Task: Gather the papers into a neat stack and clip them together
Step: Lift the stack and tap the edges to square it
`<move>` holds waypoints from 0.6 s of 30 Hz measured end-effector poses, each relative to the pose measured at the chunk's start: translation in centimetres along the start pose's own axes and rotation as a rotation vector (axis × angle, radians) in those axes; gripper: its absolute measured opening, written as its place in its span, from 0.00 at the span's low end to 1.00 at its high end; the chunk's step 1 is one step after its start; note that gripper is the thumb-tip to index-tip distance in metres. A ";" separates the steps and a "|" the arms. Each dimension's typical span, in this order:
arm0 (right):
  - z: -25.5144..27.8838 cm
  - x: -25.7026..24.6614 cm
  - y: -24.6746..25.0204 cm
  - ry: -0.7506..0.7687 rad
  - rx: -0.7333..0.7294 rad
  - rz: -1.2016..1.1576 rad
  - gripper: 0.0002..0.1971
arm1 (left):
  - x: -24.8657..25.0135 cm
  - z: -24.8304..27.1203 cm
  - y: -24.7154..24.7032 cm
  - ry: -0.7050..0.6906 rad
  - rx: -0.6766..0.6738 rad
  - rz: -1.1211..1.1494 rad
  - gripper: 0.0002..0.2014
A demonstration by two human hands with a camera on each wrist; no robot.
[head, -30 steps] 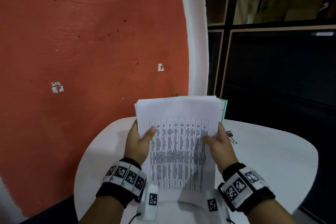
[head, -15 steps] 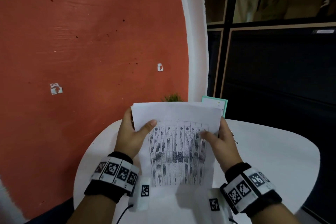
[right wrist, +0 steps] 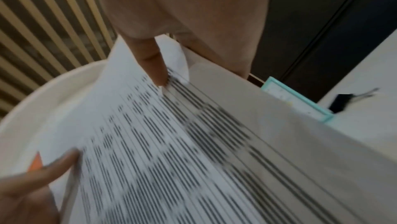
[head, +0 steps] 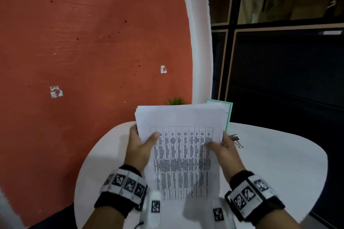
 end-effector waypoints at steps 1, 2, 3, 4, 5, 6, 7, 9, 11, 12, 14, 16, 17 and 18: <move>0.6 1.2 0.1 -0.020 -0.012 0.027 0.21 | -1.0 0.5 -0.1 0.035 -0.004 -0.021 0.18; 1.0 2.2 0.1 -0.035 -0.017 0.047 0.21 | -1.9 0.8 -0.2 0.052 0.001 -0.048 0.17; 1.4 2.9 0.2 -0.055 -0.013 0.051 0.21 | -2.6 1.0 -0.2 0.058 0.010 -0.066 0.16; 1.6 3.4 0.2 -0.072 -0.009 0.045 0.21 | -2.9 1.1 -0.3 0.055 0.021 -0.070 0.16; 1.7 3.5 0.3 -0.071 -0.010 0.046 0.21 | -2.9 1.2 -0.3 0.046 0.030 -0.064 0.16; 1.7 3.3 0.4 -0.043 -0.014 0.055 0.21 | -2.6 1.2 -0.3 0.027 0.041 -0.057 0.16; 1.6 2.9 0.5 -0.005 -0.025 0.065 0.20 | -2.2 1.1 -0.4 0.004 0.053 -0.052 0.16; 1.1 1.8 0.7 0.059 -0.057 0.060 0.20 | -1.1 0.6 -0.6 -0.052 0.076 -0.031 0.16; 0.7 0.8 1.1 0.063 -0.098 0.067 0.18 | 0.6 -0.1 -0.6 -0.091 0.119 0.019 0.15; 0.6 0.6 1.4 0.040 -0.118 0.081 0.17 | 1.7 -0.4 -0.6 -0.110 0.138 0.046 0.15; 1.0 1.2 2.4 -0.024 -0.138 0.113 0.15 | 3.8 -0.9 -0.3 -0.145 0.186 0.107 0.17; 1.9 2.5 3.5 -0.075 -0.090 0.125 0.13 | 5.6 -1.5 0.6 -0.164 0.281 0.141 0.19; 2.5 3.0 3.9 -0.087 -0.016 0.107 0.10 | 6.0 -1.9 1.1 -0.135 0.304 0.165 0.19; 3.0 3.4 4.1 -0.088 0.038 0.065 0.06 | 6.0 -2.1 1.7 -0.112 0.313 0.202 0.20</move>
Point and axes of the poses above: each hand's wrist, its own z-axis away from the middle knuckle, its own y-axis out of the back of the hand, x = y × z, the point moved 1 cm from there along -z, towards the middle knuckle, and after that the axes turned 3 degrees about y, right-handed, at the moved point
